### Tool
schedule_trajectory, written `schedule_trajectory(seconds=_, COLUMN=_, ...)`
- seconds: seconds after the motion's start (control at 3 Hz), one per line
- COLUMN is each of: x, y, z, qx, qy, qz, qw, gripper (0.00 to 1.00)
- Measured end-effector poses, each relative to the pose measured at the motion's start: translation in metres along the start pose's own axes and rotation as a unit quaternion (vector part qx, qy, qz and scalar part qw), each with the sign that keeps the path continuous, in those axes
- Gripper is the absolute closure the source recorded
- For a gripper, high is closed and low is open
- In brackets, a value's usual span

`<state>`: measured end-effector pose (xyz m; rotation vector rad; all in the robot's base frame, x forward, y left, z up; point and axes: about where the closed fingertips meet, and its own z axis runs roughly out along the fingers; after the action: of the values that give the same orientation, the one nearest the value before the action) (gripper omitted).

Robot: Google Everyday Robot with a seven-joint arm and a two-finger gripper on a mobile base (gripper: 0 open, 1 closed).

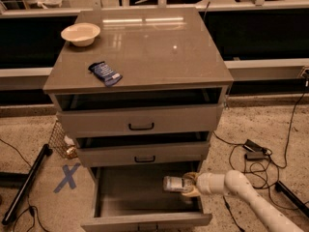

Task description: Pick blue plastic bottle from bottom drawer and place on counter

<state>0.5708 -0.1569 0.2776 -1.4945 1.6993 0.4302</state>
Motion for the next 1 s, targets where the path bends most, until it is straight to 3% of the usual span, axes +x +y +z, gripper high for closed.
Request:
schedule_trajectory(seconds=0.33, x=-0.018, y=0.007, z=-0.070, qx=0.035, qy=0.025, qz=0.001, qw=0.9991, gripper=1.00)
schedule_trajectory(seconds=0.67, x=-0.037, y=0.046, z=-0.064, qx=0.004, qy=0.017, qz=-0.008, qw=0.9998, gripper=1.00)
schedule_trajectory(seconds=1.0, x=-0.038, y=0.047, z=-0.065, qx=0.003, qy=0.018, qz=-0.008, qw=0.9998, gripper=1.00)
